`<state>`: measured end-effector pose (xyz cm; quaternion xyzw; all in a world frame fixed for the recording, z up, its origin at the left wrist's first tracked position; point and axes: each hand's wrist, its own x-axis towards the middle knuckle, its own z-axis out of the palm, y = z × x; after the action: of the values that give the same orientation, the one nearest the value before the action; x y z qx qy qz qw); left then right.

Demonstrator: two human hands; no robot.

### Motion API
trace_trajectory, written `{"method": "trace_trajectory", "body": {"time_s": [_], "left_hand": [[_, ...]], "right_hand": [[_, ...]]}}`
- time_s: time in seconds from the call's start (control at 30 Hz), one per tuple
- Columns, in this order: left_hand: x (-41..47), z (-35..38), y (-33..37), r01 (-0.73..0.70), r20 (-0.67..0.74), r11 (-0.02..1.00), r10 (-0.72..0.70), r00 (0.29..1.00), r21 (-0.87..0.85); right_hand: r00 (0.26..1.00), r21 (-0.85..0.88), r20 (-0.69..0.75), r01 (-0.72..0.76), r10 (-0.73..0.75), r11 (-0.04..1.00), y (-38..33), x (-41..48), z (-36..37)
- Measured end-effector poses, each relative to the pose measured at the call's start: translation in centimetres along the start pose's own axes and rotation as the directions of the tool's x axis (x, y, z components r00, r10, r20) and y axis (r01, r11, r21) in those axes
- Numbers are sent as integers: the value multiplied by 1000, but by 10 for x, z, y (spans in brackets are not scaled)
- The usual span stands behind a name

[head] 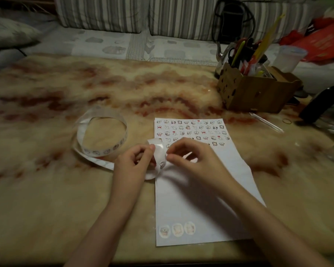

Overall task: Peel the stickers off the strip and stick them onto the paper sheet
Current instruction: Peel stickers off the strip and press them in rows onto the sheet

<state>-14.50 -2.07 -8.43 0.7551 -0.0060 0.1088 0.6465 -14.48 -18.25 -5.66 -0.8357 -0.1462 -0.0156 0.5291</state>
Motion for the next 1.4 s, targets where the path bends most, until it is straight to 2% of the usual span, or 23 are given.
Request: {"method": "trace_trajectory", "body": {"time_s": [0.1,0.37,0.5,0.97,1.1,1.23,1.4], "left_hand": [[0,0,2,-7,-4,1000,7,1000,-10],[1,1,2,13,-18,998,-14,1000,-67],[-1,1,3,-41,42,999,40,998,7],[-3,0,2,-82,85,995,76,993,61],[-3,1,2,-72,78,993,65,995,91],[-3,3,0,-51,61,992,45,997,115],[-3,3,-5,-36,70,981,23,997,191]], "right_hand": [[1000,67,6,3,-4,998,0,-3,13],[995,139,-93,-32,45,990,4,-3,16],[992,161,-119,-30,50,986,5,-3,14],[992,116,-122,-23,37,993,7,-5,16],[994,20,-103,-23,25,1000,9,-7,18],[995,-71,-88,41,-47,997,10,-10,18],[997,37,-65,30,-28,999,2,-14,5]]}}
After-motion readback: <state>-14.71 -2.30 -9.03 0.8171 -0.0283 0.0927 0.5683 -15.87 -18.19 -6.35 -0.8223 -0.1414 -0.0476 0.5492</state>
